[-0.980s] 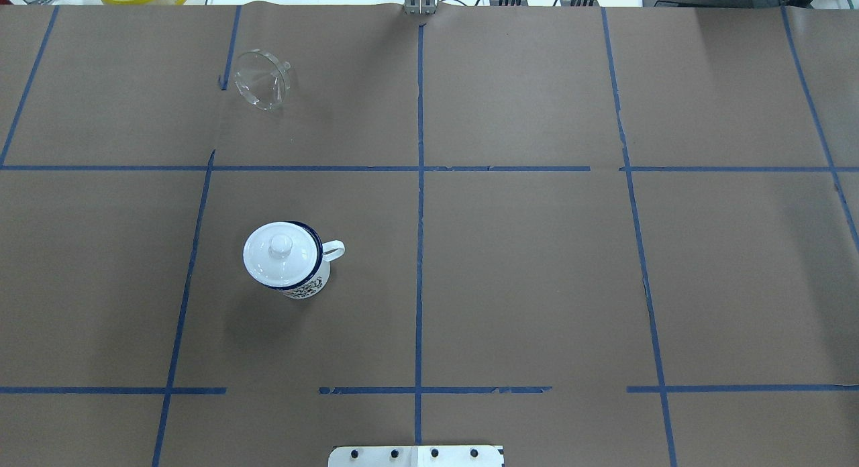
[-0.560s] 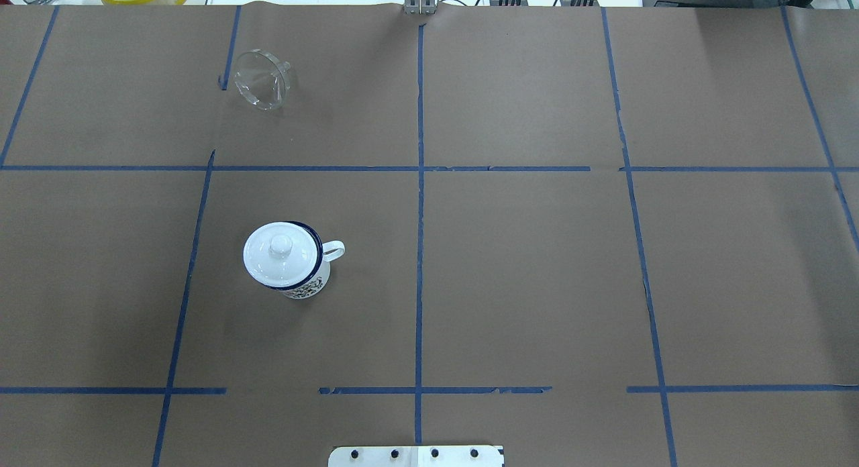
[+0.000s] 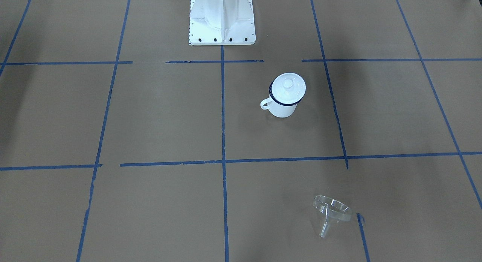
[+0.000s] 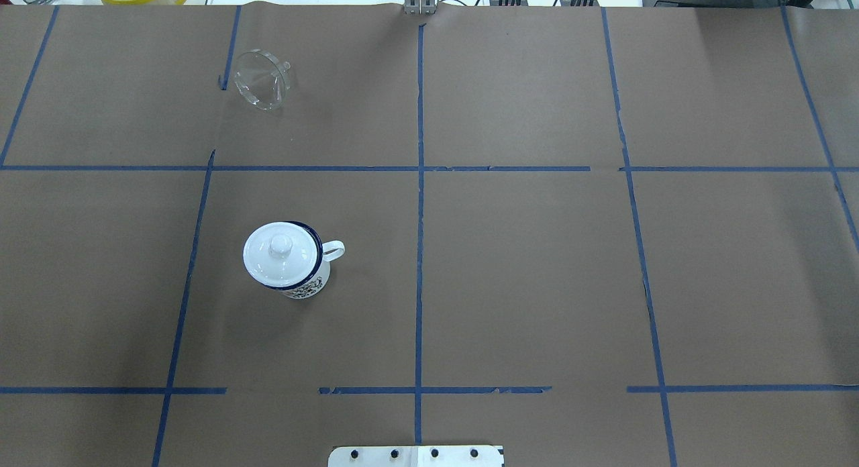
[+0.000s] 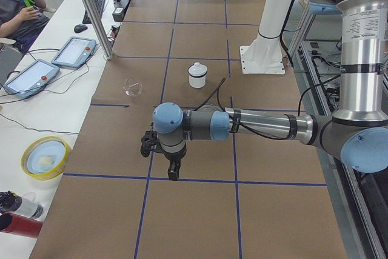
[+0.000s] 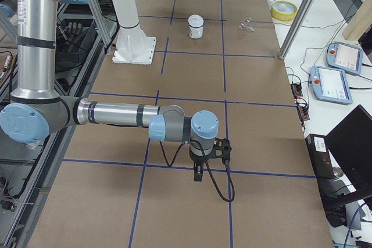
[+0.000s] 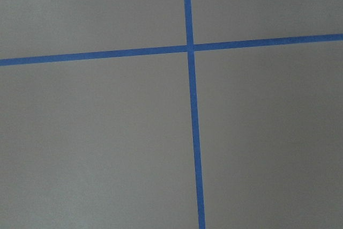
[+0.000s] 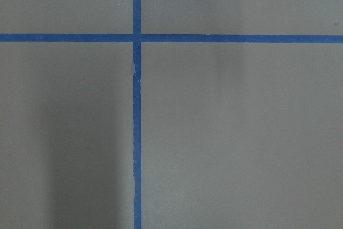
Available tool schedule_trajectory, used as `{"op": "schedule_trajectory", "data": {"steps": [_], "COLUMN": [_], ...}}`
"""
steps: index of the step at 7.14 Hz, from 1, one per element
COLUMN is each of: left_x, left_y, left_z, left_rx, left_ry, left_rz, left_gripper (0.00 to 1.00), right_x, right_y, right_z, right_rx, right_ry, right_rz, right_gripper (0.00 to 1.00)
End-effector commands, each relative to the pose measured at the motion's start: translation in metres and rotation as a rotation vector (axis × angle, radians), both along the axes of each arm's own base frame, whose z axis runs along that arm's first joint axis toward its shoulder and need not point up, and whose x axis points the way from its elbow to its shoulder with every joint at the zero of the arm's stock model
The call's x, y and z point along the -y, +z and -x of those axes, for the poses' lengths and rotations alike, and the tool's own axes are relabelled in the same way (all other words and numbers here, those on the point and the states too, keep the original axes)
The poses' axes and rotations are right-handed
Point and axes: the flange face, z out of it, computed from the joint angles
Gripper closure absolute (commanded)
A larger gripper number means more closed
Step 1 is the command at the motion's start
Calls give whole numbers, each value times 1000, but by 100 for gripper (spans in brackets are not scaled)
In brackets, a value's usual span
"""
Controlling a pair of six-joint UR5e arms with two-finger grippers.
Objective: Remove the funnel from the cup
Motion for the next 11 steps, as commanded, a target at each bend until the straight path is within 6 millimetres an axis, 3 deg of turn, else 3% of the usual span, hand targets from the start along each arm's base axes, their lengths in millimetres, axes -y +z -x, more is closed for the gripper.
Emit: {"op": "schedule_trajectory", "data": {"steps": [1, 11], "left_x": [0, 8], "left_y": [5, -1], "left_z": [0, 0], "left_rx": [6, 7], "left_ry": [-5, 4], "left_rz": [-1, -44], "left_gripper": [0, 0], "right_x": [0, 0], "right_y": [0, 0], "right_z": [0, 0], "right_rx": [0, 0], "right_ry": [0, 0], "right_rz": [0, 0], "right_gripper": [0, 0]}}
